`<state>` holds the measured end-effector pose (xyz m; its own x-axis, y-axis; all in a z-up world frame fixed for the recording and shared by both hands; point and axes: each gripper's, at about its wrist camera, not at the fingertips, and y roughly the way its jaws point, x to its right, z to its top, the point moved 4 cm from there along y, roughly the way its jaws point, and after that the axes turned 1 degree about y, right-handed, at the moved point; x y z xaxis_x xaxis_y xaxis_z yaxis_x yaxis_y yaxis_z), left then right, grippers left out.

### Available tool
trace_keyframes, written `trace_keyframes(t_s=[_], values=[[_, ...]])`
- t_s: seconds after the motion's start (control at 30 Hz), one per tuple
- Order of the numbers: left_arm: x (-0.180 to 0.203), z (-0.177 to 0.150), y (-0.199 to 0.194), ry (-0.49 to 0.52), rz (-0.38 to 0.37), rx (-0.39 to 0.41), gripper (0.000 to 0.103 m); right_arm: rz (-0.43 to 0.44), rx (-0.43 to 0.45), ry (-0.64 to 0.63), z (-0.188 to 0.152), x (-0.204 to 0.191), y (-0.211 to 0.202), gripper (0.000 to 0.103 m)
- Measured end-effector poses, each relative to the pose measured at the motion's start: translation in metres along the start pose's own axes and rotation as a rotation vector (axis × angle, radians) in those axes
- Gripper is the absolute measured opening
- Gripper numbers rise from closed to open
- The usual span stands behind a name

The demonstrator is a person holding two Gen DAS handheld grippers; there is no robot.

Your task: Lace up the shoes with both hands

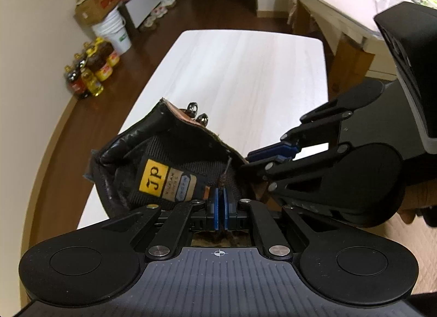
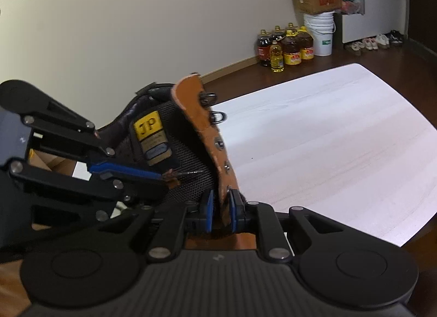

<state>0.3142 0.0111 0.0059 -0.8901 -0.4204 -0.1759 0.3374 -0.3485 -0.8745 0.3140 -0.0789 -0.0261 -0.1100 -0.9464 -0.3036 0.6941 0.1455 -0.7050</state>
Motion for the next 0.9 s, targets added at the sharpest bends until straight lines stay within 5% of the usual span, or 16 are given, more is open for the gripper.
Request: trace_keyframes(t_s=[0.1, 0.67, 0.9], values=[[0.001, 0.002, 0.003, 0.004, 0.011, -0.015, 0.004, 0.042, 0.001, 0.115, 0.000, 0.016, 0.000, 0.016], [0.001, 0.008, 0.008, -0.050, 0.021, -0.021, 0.004, 0.105, -0.001, 0.216, -0.008, 0.035, -0.006, 0.020], [0.005, 0.018, 0.016, 0.058, 0.021, -0.061, 0.004, 0.133, -0.022, 0.221, -0.009, 0.041, -0.006, 0.020]])
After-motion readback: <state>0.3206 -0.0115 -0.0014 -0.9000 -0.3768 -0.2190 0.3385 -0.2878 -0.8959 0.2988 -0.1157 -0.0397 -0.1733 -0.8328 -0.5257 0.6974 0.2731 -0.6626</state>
